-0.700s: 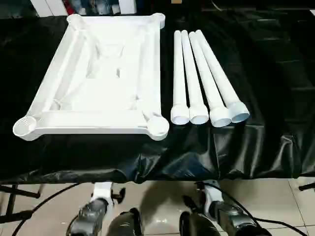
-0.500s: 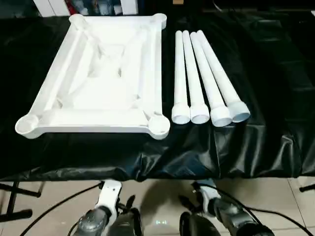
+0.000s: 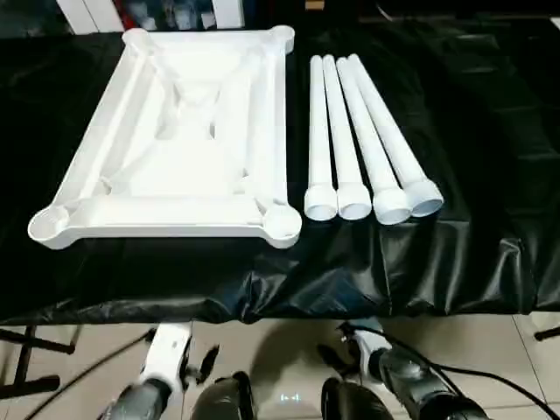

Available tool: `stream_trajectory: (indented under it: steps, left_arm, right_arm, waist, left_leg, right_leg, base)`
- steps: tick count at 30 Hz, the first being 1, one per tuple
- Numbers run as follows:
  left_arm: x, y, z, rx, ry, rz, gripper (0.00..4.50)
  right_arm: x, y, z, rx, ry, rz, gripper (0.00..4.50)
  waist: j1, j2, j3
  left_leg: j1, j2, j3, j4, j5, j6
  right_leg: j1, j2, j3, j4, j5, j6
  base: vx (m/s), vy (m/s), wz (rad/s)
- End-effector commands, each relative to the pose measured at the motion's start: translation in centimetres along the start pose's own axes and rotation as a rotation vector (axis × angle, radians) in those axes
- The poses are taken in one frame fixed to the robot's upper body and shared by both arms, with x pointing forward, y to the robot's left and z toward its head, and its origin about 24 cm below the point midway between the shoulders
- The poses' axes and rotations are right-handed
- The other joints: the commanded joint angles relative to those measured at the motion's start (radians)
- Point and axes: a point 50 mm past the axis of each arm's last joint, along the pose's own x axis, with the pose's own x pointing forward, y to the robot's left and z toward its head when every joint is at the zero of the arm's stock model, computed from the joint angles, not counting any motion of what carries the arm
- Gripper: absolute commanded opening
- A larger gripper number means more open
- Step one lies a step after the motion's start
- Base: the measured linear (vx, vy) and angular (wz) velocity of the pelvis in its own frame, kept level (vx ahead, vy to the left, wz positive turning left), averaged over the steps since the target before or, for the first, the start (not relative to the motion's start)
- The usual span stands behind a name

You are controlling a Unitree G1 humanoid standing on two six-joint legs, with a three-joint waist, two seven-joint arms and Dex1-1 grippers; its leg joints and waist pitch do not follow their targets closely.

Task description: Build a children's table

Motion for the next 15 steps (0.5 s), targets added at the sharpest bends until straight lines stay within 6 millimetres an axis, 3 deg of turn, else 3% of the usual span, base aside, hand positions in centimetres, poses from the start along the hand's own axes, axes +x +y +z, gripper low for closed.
stream_trajectory:
  steps: [1, 6, 7, 9, 10, 11, 13, 15]
  left_arm:
    - [-0.7, 0.6, -0.9, 0.003, 0.051, 0.045, 4.23]
    - [0.2, 1.1, -1.1, -0.006, 0.103, 0.098, 4.23]
    - [0.6, 1.1, -0.9, -0.005, 0.106, 0.098, 4.23]
    - [1.9, 0.5, -0.8, -0.003, 0.133, 0.053, 4.23]
    - [2.2, 0.3, -0.8, 0.000, 0.143, 0.031, 4.23]
    - [2.7, -0.1, -1.0, -0.001, 0.174, 0.001, 4.23]
    - [3.0, -0.4, -1.4, -0.001, 0.212, -0.030, 4.23]
    - [3.1, -0.7, -1.6, 0.015, 0.234, -0.051, 4.23]
  right_arm:
    - [0.0, 0.0, -0.7, 0.089, 0.008, -0.055, 4.48]
    - [-0.1, -0.5, -0.6, 0.128, -0.006, -0.149, 4.48]
    - [-0.1, -0.6, -0.6, 0.123, -0.002, -0.171, 4.48]
    - [-0.1, -0.8, -0.6, 0.113, 0.022, -0.196, 4.48]
    - [-0.1, -0.9, -0.7, 0.122, 0.032, -0.199, 4.48]
    - [-0.1, -1.0, -0.7, 0.096, 0.049, -0.197, 4.48]
    - [-0.2, -1.2, -0.8, 0.061, 0.073, -0.177, 4.48]
    - [-0.3, -1.4, -0.9, 0.018, 0.101, -0.173, 4.48]
  waist:
    - [0.002, 0.009, -0.058]
    - [0.000, 0.017, -0.054]
    - [0.000, 0.015, -0.055]
    - [0.000, 0.011, -0.055]
    - [-0.001, 0.004, -0.050]
    - [-0.003, 0.008, -0.041]
    - [-0.006, 0.006, -0.042]
    - [-0.014, 0.005, -0.034]
  left_leg:
    - [0.022, 0.096, -0.041, -0.073, -0.131, 0.135]
    - [0.029, 0.089, -0.041, -0.076, -0.162, 0.094]
    - [0.028, 0.087, -0.042, -0.075, -0.156, 0.090]
    - [0.026, 0.083, -0.042, -0.073, -0.139, 0.092]
    - [0.025, 0.082, -0.041, -0.073, -0.130, 0.099]
    - [0.023, 0.080, -0.043, -0.076, -0.131, 0.102]
    - [0.024, 0.082, -0.045, -0.075, -0.130, 0.099]
    - [0.019, 0.081, -0.048, -0.076, -0.113, 0.111]
  right_leg:
    - [0.043, -0.113, 0.066, -0.060, 0.084, -0.331]
    - [0.036, -0.108, 0.067, -0.070, 0.004, -0.305]
    - [0.038, -0.110, 0.068, -0.069, 0.005, -0.303]
    - [0.040, -0.110, 0.068, -0.067, 0.013, -0.298]
    - [0.037, -0.110, 0.069, -0.069, 0.016, -0.292]
    - [0.035, -0.110, 0.069, -0.070, 0.005, -0.282]
    - [0.037, -0.113, 0.068, -0.068, 0.003, -0.278]
    - [0.038, -0.111, 0.067, -0.066, 0.047, -0.272]
  base:
    - [0.000, 0.000, 0.00]
    - [0.000, 0.000, 0.00]
    - [0.000, 0.000, 0.00]
    - [0.000, 0.000, 0.00]
    - [0.000, 0.000, 0.00]
    - [0.000, 0.000, 0.00]
    - [0.000, 0.000, 0.00]
    - [0.000, 0.000, 0.00]
